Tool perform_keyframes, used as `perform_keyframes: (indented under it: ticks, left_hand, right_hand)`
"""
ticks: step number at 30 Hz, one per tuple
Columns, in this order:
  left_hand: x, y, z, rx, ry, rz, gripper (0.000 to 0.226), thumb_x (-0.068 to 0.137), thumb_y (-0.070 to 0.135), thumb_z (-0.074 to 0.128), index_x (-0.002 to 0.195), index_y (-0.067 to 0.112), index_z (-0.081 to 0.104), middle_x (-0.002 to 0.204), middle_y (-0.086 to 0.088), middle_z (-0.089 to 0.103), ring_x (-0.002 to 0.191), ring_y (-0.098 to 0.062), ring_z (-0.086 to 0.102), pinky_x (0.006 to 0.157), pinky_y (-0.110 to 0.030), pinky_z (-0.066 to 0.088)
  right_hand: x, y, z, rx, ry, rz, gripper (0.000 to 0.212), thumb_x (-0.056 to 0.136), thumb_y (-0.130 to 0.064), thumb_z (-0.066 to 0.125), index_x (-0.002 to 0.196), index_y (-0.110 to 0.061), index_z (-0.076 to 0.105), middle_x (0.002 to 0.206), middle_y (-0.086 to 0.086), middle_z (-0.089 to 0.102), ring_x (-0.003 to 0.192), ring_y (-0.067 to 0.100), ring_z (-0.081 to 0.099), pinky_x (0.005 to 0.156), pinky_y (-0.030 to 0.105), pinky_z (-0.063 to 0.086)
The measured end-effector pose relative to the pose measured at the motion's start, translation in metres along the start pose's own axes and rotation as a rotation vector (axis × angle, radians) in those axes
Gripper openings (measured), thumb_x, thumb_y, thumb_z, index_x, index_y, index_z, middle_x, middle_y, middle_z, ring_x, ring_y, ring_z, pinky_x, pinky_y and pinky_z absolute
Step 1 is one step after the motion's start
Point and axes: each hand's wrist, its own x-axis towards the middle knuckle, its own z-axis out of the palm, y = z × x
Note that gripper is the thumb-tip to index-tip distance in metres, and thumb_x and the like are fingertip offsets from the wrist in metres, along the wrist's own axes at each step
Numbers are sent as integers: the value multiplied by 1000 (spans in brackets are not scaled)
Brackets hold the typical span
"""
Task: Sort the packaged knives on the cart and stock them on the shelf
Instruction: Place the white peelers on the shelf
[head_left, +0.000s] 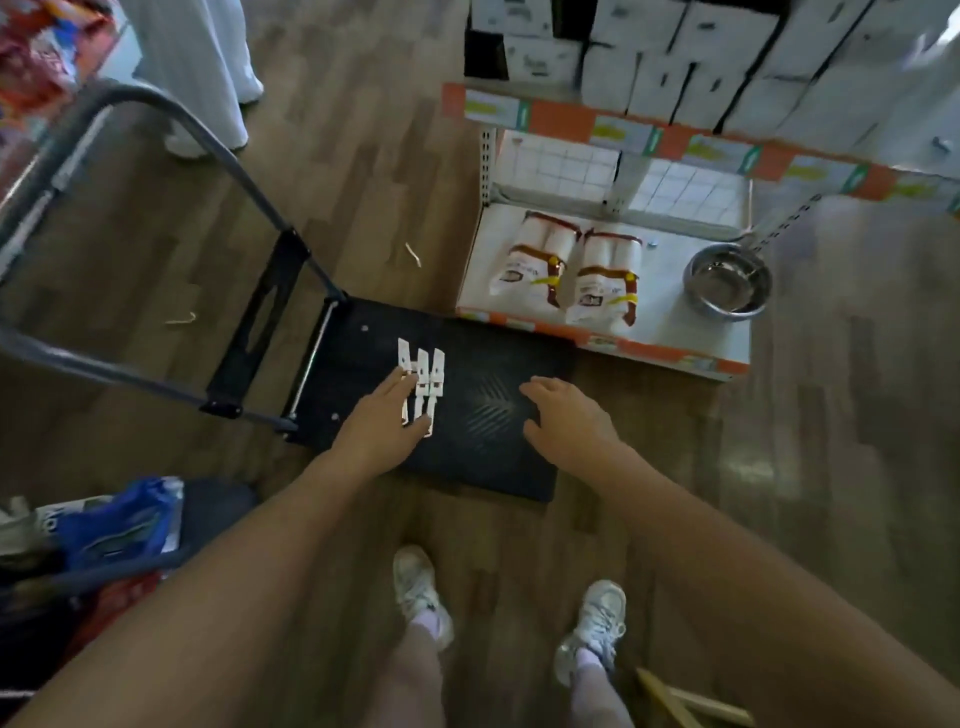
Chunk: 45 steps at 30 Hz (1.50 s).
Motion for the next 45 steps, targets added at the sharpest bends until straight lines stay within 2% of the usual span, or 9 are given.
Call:
perform_keyframes:
  ticks: [7,13,18,24,28,33,40,43,45]
  left_hand:
    - [100,-104,30,64,-87,-1,65,92,31,52,147,23,19,157,2,14,142,-22,23,114,-51,25]
    - [188,-176,112,136,-97,9,61,92,31,50,146,22,22,156,3,20,141,-19,25,114,-41,28]
    - [251,-221,188,149,-67,-42,60,94,34,46,147,25,18,154,6,23,139,-19,25,109,-38,33]
    - [304,-244,255,170,-9,-41,66,93,39,45,147,23,11,151,3,28,132,-22,32,97,-38,40]
    - [336,-248,287,131,13,-66,69,93,30,51,147,20,9,148,-4,31,129,-24,38,94,-38,43]
    - [358,-246,306,91,201,-109,66,91,18,55,144,15,15,131,-12,40,107,-23,52,82,-29,46]
    - [372,-246,296,-216,229,-361,31,90,22,58,115,7,47,111,-13,62,100,-26,60,69,-27,40]
    - [374,-246,296,-280,209,-347,20,88,22,60,102,8,63,103,-10,67,94,-25,63,69,-26,44]
    - [372,-244,299,-338,189,-317,19,89,25,58,95,10,66,100,-11,67,91,-25,63,72,-29,47]
  right_hand:
    - [115,-31,94,72,-28,58,52,94,-23,47,145,-18,33,153,0,29,139,19,31,108,34,34]
    - [221,-27,200,16,-104,14,40,92,-17,49,132,-15,48,144,-1,43,129,20,43,94,34,45]
    - [294,0,277,5,-111,50,39,93,-21,47,131,-14,48,139,2,47,125,24,46,93,37,46]
    - [365,19,339,130,-21,220,32,94,-31,48,118,-10,52,116,8,57,106,27,55,74,33,40]
    - [397,15,370,254,60,258,26,94,-32,49,106,-9,54,106,7,59,95,24,59,71,33,45]
    - [420,18,389,417,139,338,28,92,-26,54,112,-8,50,115,7,53,105,24,53,76,29,38]
    - [438,16,391,690,124,519,22,83,-19,62,99,-4,59,90,5,62,80,18,60,50,22,38]
    - [440,21,386,726,66,549,20,81,-24,67,88,-6,66,78,2,61,56,8,51,39,17,31]
    - [440,25,383,784,44,609,15,79,-24,69,79,-10,63,79,3,62,58,11,54,43,20,38]
